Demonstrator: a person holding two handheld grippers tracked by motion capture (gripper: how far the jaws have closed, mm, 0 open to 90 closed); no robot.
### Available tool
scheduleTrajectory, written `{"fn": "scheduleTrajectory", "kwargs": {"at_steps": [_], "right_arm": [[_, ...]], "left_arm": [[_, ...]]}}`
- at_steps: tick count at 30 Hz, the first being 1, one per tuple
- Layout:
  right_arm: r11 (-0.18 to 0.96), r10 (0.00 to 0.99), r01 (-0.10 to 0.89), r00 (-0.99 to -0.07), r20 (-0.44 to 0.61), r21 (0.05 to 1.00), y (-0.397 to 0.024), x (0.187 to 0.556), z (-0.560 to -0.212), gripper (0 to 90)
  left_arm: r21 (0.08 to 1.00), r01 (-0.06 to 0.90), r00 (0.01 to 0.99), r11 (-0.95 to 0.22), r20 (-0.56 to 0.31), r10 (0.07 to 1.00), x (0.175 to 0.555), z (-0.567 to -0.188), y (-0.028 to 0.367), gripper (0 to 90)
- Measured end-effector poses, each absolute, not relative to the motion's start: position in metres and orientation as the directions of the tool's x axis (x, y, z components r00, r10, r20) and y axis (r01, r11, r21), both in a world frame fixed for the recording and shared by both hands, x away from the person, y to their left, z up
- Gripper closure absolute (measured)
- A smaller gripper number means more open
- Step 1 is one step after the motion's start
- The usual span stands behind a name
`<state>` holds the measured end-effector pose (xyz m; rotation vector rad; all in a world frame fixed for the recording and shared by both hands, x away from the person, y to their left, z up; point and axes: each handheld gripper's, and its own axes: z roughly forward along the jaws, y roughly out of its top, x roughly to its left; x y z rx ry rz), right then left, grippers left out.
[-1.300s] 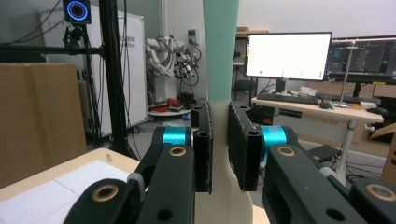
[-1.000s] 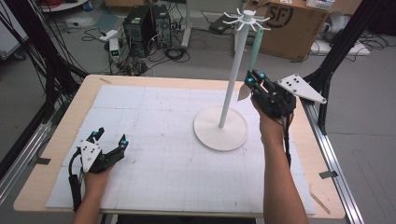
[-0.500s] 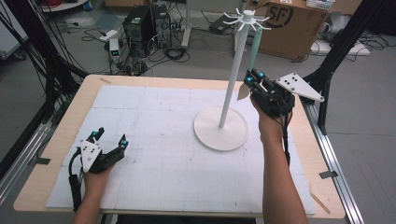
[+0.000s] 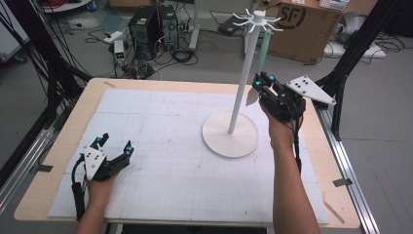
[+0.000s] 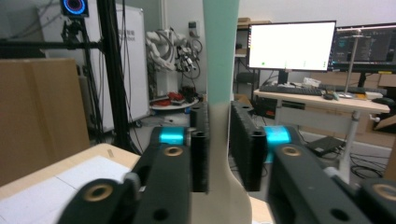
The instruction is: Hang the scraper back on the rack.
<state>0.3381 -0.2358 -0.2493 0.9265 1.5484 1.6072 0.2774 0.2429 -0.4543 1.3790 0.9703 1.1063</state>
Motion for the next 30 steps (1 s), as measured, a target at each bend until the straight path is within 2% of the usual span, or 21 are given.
{"fn": "scheduleTrajectory", "kwargs": {"at_steps": [4, 15, 19, 30], "right_arm": [[-0.037, 0.873, 0.005, -0.487, 0.035, 0.999, -0.238, 0.338, -0.249, 51.9], [-0.028, 0.867, 0.012, -0.498, 0.030, 1.000, -0.236, 0.339, -0.252, 32.6], [-0.021, 0.870, 0.009, -0.492, 0.023, 1.000, -0.238, 0.337, -0.254, 27.1], [-0.064, 0.882, 0.000, -0.468, 0.057, 0.998, -0.258, 0.326, -0.274, 22.4]], "left_arm": [[0.995, -0.024, 0.237, -0.101, 0.104, 0.966, 0.277, -0.454, 0.243, 21.7], [0.994, -0.023, 0.238, -0.103, 0.105, 0.966, 0.277, -0.454, 0.243, 21.5], [0.995, -0.024, 0.239, -0.101, 0.104, 0.966, 0.277, -0.454, 0.243, 21.5], [0.994, -0.021, 0.237, -0.106, 0.108, 0.965, 0.277, -0.454, 0.243, 21.5]]}}
